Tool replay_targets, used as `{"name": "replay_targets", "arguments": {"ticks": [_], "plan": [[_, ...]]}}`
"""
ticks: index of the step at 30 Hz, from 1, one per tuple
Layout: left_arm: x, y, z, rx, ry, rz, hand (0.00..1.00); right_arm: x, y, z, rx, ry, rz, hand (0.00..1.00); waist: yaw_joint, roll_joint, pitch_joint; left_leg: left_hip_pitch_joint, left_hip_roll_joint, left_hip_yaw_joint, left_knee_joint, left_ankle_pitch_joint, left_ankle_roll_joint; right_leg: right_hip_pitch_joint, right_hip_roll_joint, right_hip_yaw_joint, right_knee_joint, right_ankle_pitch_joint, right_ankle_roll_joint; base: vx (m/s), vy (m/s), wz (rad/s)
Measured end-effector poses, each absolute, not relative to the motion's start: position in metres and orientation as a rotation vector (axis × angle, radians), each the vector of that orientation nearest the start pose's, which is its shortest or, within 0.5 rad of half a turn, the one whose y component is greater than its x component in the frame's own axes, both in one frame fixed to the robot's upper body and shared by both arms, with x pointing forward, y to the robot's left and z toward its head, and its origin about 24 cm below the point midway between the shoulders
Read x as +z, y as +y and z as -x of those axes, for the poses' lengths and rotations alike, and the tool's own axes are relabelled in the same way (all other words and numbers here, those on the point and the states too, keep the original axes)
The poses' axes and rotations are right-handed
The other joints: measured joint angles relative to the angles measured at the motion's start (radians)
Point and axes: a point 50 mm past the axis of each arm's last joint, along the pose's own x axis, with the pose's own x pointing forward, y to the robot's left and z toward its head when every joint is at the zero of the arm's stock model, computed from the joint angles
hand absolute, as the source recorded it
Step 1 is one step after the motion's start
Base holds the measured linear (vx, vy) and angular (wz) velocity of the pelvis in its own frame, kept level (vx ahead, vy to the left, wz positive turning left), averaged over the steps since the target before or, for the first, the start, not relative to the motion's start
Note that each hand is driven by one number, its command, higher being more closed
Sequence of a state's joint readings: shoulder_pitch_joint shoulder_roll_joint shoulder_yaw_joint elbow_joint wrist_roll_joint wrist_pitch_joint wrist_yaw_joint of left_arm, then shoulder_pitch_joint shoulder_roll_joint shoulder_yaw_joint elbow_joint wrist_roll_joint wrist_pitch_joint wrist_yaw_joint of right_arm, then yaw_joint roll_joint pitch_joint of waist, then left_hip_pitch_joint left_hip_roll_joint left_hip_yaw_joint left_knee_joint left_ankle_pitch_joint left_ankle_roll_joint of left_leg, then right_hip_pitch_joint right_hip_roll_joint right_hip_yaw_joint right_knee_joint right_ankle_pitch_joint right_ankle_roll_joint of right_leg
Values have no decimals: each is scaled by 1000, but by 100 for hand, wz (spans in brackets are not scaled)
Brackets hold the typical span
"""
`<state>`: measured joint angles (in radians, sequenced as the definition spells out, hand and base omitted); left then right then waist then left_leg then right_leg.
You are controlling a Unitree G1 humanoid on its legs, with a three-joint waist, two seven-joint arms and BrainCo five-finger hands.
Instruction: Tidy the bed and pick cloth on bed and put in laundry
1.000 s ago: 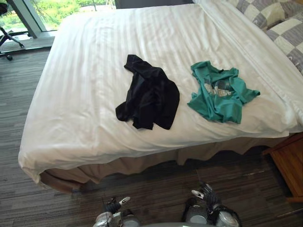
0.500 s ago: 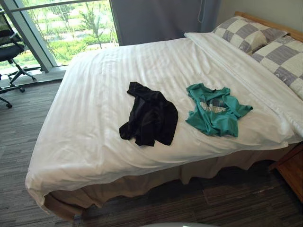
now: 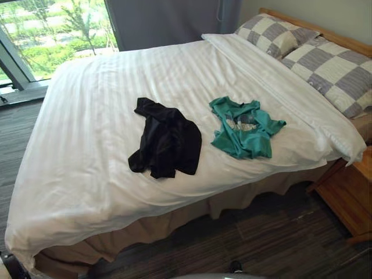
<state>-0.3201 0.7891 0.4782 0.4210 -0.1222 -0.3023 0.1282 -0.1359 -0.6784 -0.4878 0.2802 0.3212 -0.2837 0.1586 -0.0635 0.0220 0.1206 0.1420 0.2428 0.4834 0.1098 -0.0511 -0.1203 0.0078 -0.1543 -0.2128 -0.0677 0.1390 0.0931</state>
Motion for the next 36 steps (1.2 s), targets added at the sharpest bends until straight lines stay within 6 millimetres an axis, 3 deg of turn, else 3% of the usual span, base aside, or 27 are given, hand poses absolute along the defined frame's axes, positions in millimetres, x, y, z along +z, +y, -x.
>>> {"name": "replay_targets", "arguments": {"ticks": [3, 4, 7, 11, 15, 18, 20, 24, 28, 29, 33, 36], "plan": [[196, 368, -274, 532, -426, -559, 0, 171, -359, -247, -303, -404, 367, 0, -20, 18, 24, 7, 4, -13, -9, 0, 0, 0, 6, 1, 12, -3, -7, -15, -21, 1], [193, 344, -288, 441, -432, -585, 0, 168, -352, -252, -271, -386, 378, 0, -30, 23, 28, 16, 3, -11, -21, 0, 0, 0, 8, 8, 13, -5, -9, -11, -6, -7], [186, 323, -302, 355, -397, -658, 0, 158, -334, -258, -196, -375, 351, 0, -37, 25, 34, 37, 1, 7, -44, 0, -1, -6, 14, 26, 17, -6, -10, -10, 0, -16], [164, 304, -313, 290, -312, -695, 0, 151, -317, -263, -126, -352, 355, 0, -47, 30, 37, 47, -6, 30, -67, 1, -1, -27, 15, 46, 33, -9, -12, -29, 11, -17], [146, 299, -328, 298, -169, -776, 0, 169, -304, -267, -86, -425, 369, 0, -56, 35, 79, 8, -21, 56, -95, -2, -11, -118, 10, 84, 72, -10, -13, -77, 30, -15], [163, 303, -344, 393, -140, -776, 0, 195, -292, -280, -70, -525, 358, 0, -60, 7, 168, -78, -41, 71, -87, 11, -30, -228, 0, 136, 94, 17, -7, -144, 40, -18], [169, 299, -352, 402, -119, -794, 0, 208, -288, -282, -77, -583, 350, 0, -62, 3, 219, -124, -41, 77, -66, 12, -29, -276, -5, 150, 102, 32, -10, -102, 10, -14], [182, 291, -362, 422, -117, -799, 0, 231, -273, -270, -44, -709, 358, 0, -63, 4, 298, -173, -22, 101, -55, 18, -36, -336, 9, 160, 121, 38, -13, -21, -29, -9], [214, 269, -374, 451, -215, -812, 0, 254, -257, -251, 17, -868, 336, 0, -60, -5, 310, -241, -11, 129, -34, 21, -40, -422, 14, 178, 150, 38, -13, 2, -6, -2], [221, 265, -374, 465, -240, -806, 100, 258, -255, -248, 28, -894, 333, 0, -59, -8, 323, -245, -10, 137, -30, 21, -41, -425, 14, 184, 154, 38, -13, -2, 10, -5], [249, 256, -377, 536, -312, -816, 100, 270, -248, -236, 64, -984, 310, 0, -60, -24, 338, -318, -3, 151, -5, 20, -41, -496, 12, 190, 173, 31, -12, -53, 9, 2], [249, 256, -377, 512, -266, -917, 100, 274, -243, -231, 100, -1012, 327, 0, -58, -23, 361, -344, 14, 152, 14, 20, -40, -521, 14, 187, 185, 29, -13, -36, -15, 1]]}}
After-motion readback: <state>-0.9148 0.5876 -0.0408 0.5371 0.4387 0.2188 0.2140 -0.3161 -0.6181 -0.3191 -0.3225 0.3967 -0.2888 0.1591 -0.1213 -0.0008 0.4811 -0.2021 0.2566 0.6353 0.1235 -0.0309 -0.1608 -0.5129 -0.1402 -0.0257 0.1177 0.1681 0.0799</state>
